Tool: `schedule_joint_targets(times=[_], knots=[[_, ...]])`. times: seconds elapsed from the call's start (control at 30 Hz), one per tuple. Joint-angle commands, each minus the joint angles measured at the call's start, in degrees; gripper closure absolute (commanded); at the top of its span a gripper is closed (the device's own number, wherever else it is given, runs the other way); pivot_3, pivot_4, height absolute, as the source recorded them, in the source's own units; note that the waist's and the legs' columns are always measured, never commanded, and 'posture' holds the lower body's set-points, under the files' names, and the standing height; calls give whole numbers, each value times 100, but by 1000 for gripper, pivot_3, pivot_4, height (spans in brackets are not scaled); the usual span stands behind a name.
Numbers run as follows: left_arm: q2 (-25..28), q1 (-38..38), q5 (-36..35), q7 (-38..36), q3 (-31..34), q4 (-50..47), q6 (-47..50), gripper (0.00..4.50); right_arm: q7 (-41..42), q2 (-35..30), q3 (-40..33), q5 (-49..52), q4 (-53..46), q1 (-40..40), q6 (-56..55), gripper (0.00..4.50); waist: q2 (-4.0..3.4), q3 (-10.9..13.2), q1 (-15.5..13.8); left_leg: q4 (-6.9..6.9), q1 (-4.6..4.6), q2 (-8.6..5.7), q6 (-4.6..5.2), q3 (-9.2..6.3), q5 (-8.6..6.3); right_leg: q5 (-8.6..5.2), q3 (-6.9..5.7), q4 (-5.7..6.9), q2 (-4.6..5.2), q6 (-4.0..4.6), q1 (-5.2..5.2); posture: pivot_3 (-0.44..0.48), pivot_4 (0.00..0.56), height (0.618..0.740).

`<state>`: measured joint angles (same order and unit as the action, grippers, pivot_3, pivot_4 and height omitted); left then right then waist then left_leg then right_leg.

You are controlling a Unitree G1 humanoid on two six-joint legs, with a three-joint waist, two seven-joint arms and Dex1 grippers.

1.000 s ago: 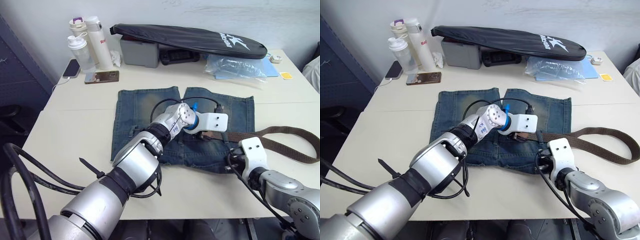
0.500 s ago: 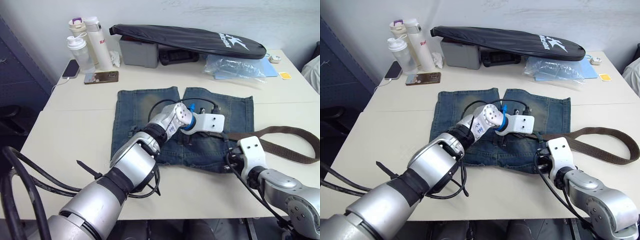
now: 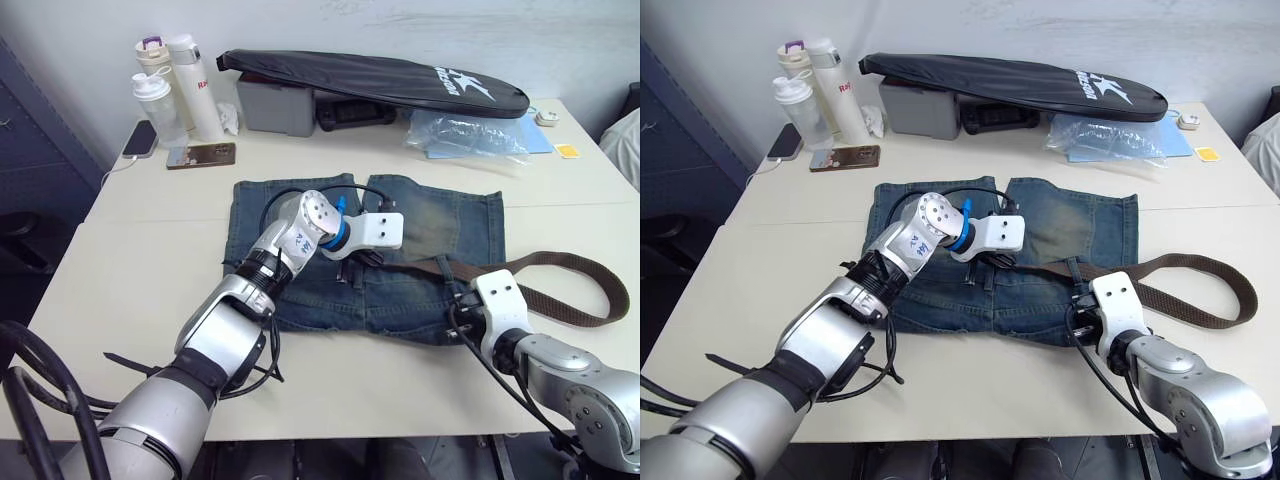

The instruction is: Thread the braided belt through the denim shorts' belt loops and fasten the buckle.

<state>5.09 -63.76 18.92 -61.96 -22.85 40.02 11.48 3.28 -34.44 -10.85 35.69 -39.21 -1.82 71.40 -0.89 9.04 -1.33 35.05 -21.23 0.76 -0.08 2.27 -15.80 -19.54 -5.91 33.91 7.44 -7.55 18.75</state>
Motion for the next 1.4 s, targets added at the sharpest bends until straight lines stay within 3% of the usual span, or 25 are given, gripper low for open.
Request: schedule_joint_targets(times=[0.03, 0.07, 0.17, 0.4, 0.47, 0.67, 0.8, 0.97, 1.03, 1.1, 1.23, 1.4], knots=[[-77, 217, -319, -81, 94, -764, 608, 4478, 124, -67, 136, -176, 171, -21, 83, 4500, 0, 0, -2, 0, 0, 1, 0, 0, 0, 0, 0, 0, -1, 0, 0, 0, 150, 740], [-94, 270, -427, -103, 156, -940, 846, 4478, 157, -69, 145, -204, 175, -25, 83, 4500, 0, 0, -3, 2, 0, 1, -1, 0, 0, 0, 0, 1, -1, 0, 0, 0, 150, 740], [-62, 386, -718, -239, 278, -1426, 1453, 3364, 245, -64, 167, -275, 191, -39, 80, 4500, 0, 0, -3, 4, 1, 1, -1, -1, 1, 0, 0, 1, 0, 0, -3, 0, 150, 740], [466, 415, -1005, -404, 272, -1997, 1959, 82, 445, -73, 198, -448, 274, -108, 31, 4500, -4, -3, 4, 3, 6, 3, -6, -2, 3, 0, 3, 2, -4, 0, -5, 0, 150, 740], [613, 406, -1163, -497, 317, -2177, 2146, 27, 496, 26, 102, -399, 249, -166, 29, 4500, -3, -3, 1, 4, 6, 3, -6, -2, 3, 0, 3, 2, -3, 0, -5, 0, 150, 740], [1254, 713, -1976, -810, 804, -2978, 2725, 27, 673, 1105, -1068, 738, -191, -529, 510, 4500, -22, -11, 14, -6, 4, 6, -20, -16, 11, 0, 9, 5, -4, 1, 1, 0, 150, 740], [1549, 1040, -2602, -766, 1279, -3323, 3267, 27, 671, 1362, -1775, 1516, -455, -642, 914, 4500, -41, -22, -2, -4, 3, 6, -21, -19, 12, 0, 8, 9, -3, 1, 1, 0, 150, 740], [1867, 1486, -2969, -676, 1462, -3686, 3155, 27, -28, 2082, -2569, 2648, -304, -917, 1133, 4500, -41, -24, -2, -3, 5, 6, -20, -23, 11, 1, 11, 8, 3, 1, -3, 0, 150, 740], [1972, 1663, -3033, -626, 1497, -3838, 3069, 0, -637, 2649, -2728, 3109, -152, -935, 910, 3747, -44, -26, -6, -6, 6, 8, -20, -24, 12, 1, 12, 9, 3, 2, -2, 0, 150, 740], [2063, 1813, -3064, -577, 1479, -3989, 3016, 0, -1292, 3157, -2779, 3478, 4, -944, 498, 3425, -45, -30, 14, -8, 6, 8, -21, -23, 12, 1, 12, 9, 2, 2, -1, 0, 150, 740], [2119, 2002, -3241, -377, 1444, -4262, 3090, 0, -2751, 3709, -2619, 4574, 346, -934, -544, 1691, -53, -33, 56, -21, 9, 10, -26, -22, 15, 1, 28, 13, 2, 2, 11, 0, 150, 740], [2176, 2102, -3296, -201, 1293, -4396, 3059, 0, -3554, 3759, -2172, 5553, 808, -914, -1761, 1691, -52, -33, 108, -22, 9, 13, -25, -19, 15, 1, 34, 12, 7, 2, 13, 0, 150, 740]])
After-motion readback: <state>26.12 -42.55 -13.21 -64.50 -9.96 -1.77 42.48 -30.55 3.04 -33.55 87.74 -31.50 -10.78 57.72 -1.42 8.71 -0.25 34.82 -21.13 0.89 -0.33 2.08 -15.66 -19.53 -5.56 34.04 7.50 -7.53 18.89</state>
